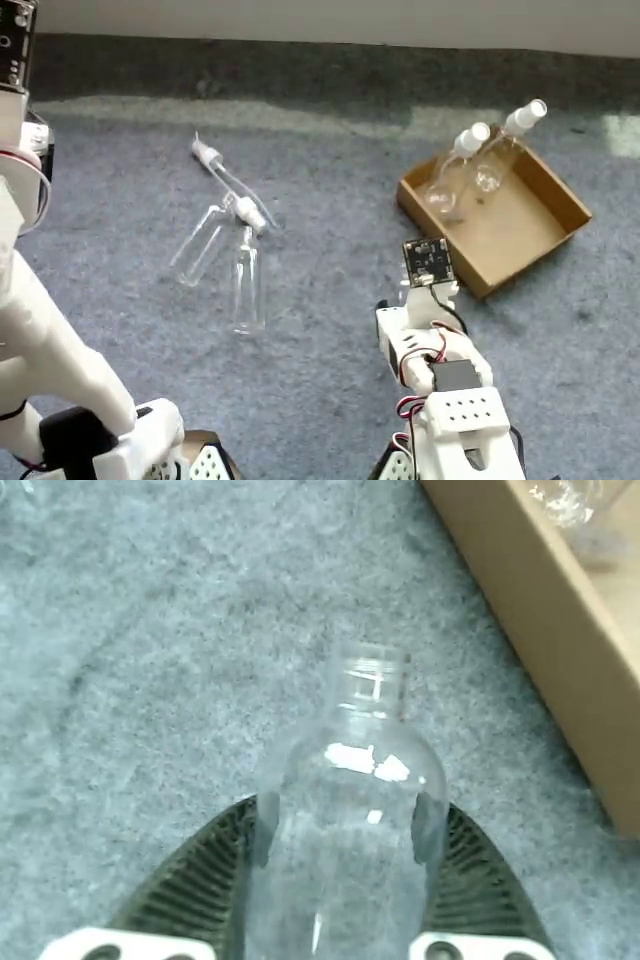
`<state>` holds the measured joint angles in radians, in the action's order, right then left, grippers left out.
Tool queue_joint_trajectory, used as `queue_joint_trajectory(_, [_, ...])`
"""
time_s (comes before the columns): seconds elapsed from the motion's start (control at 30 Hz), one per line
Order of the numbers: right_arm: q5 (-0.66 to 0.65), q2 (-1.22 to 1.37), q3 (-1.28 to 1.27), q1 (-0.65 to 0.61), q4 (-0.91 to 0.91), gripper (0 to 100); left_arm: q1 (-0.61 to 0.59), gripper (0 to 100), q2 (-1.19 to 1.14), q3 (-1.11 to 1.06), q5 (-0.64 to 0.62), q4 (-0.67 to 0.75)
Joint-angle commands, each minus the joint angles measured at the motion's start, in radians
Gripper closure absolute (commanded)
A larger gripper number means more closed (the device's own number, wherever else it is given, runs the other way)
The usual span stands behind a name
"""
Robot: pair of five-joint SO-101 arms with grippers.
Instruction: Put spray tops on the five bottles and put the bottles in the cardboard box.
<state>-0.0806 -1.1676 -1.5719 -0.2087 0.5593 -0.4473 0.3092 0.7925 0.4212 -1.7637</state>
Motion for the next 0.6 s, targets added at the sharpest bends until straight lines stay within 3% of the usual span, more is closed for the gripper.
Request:
queue_joint_trajectory(0.0, [0.002, -0.010, 0.001, 0.008, -0.027, 87.1, -0.002, 99, 0.102, -0.147, -0.009, 0.003])
queue_joint_trajectory(0.57, [0.002, -0.010, 0.001, 0.008, -0.027, 87.1, -0.004, 99, 0.354, -0.779, -0.008, 0.040])
